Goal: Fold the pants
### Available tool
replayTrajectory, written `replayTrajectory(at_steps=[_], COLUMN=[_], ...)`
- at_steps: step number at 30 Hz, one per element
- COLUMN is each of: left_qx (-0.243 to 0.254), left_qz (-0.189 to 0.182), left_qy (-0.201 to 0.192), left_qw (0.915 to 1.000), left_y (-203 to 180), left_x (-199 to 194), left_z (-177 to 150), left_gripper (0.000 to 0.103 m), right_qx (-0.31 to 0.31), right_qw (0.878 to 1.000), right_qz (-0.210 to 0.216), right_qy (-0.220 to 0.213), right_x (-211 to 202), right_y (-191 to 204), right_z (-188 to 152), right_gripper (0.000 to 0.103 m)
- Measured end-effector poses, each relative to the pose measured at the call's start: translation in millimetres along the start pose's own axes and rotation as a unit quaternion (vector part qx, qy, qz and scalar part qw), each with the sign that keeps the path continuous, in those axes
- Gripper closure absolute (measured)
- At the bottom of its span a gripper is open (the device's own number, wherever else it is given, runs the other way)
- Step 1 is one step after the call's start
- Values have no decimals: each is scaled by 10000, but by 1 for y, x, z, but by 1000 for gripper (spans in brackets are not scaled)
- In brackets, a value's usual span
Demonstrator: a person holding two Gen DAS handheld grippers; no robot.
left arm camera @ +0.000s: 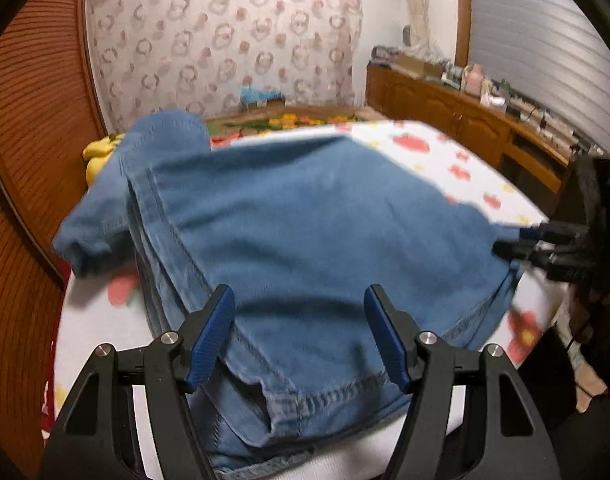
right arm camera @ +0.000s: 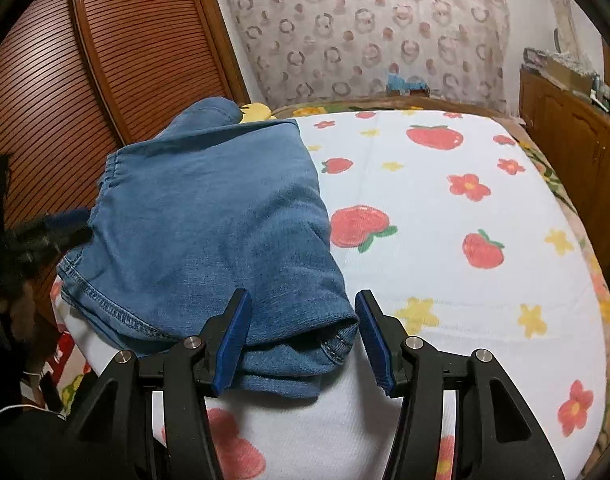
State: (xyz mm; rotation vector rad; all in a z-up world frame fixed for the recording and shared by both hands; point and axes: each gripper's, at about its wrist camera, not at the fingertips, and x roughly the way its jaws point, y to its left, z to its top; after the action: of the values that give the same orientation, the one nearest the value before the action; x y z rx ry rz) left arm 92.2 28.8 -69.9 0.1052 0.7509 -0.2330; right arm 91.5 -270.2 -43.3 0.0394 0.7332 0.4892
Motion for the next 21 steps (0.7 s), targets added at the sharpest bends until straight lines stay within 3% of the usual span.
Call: replayTrajectory(at_steps=[8, 16, 21], left_qx=[-62, -58, 22], left_qz=[-8, -277, -224], left_qy=[150, -142, 51], left_qw=[9999, 9995, 9997], left_y=[-1, -16, -23], left_x=[9, -12, 1], left_z=[-18, -15, -19], left_gripper=[35, 35, 35], right_qx=[116, 157, 346], right_qw=[9999, 9999, 9991], right_qz=[58, 68, 237], right_qy=[21, 14, 39], right_x=[1, 3, 6], right_y=[-4, -2, -7], right_z=[-5, -7, -9], right_gripper=[47, 47, 47])
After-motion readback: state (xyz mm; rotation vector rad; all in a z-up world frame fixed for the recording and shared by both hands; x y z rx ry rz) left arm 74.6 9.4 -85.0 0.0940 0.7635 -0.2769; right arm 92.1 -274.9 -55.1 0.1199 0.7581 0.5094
